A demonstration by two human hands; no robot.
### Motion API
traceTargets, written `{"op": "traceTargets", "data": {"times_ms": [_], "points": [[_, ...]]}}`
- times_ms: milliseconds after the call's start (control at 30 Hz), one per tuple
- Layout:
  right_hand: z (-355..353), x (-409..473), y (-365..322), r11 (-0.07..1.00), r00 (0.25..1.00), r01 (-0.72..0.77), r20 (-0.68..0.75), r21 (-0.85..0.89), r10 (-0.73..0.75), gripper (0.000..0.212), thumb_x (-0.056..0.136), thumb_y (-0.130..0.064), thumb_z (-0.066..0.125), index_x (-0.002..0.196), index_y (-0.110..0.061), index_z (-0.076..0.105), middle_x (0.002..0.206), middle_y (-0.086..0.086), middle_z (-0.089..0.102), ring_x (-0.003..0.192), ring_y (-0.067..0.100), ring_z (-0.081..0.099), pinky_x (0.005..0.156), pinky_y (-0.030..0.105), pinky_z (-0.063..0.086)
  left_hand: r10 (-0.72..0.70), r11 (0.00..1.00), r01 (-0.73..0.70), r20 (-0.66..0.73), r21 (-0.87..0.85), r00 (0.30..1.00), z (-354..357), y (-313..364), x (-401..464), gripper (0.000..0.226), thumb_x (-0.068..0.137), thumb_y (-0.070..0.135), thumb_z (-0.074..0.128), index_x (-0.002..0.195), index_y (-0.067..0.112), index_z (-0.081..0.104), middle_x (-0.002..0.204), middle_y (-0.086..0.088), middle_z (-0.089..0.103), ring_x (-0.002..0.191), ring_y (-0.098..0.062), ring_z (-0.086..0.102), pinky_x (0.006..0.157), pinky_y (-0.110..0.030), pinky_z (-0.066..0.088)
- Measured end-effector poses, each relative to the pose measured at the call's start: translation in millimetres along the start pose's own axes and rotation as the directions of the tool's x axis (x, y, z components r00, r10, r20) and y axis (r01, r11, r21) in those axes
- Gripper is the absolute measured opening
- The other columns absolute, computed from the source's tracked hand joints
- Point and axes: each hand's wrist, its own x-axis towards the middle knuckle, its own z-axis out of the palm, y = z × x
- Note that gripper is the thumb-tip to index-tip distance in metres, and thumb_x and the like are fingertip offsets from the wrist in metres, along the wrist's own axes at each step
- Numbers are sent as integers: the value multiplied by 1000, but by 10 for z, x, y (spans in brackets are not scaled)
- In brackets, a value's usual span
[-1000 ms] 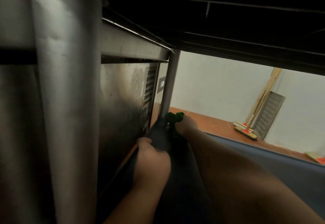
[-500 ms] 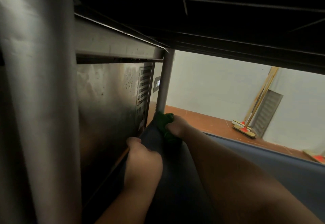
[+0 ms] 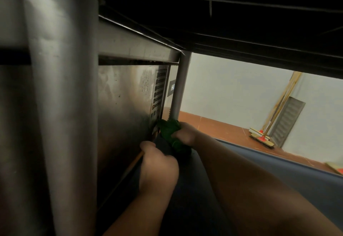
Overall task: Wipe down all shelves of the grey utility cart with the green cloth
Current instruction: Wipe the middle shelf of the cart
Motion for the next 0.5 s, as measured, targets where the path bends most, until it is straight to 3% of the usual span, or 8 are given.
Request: {"op": "traceTargets", "data": {"times_ms": [200,400,500], "points": [[65,-309,-54,997,996,48,72,56,-52,28,90,-10,59,115,-21,58,112,5,65,104,21,61,95,38,49,-71,994,73,-26,86,997,-23,36,-26,34,82,1,52,99,19,29,79,-6,52,80,-27,59,79,-37,51],[244,-683,-123,988,985,149,89,-36,-146,15,91,-18,59,103,-22,67,104,4,69,98,18,64,97,43,51,-179,983,180,20,-21,984,-127,182,-189,28,80,1,53,101,13,38,93,-12,56,93,-34,59,85,-39,48],[225,-858,-258,992,987,119,109,-33,-115,10,94,-23,56,99,-23,65,104,6,68,98,21,65,95,43,51,-322,946,325,114,-2,940,-209,228,-460,25,85,7,55,105,16,42,89,-6,56,83,-24,58,78,-36,48]]}}
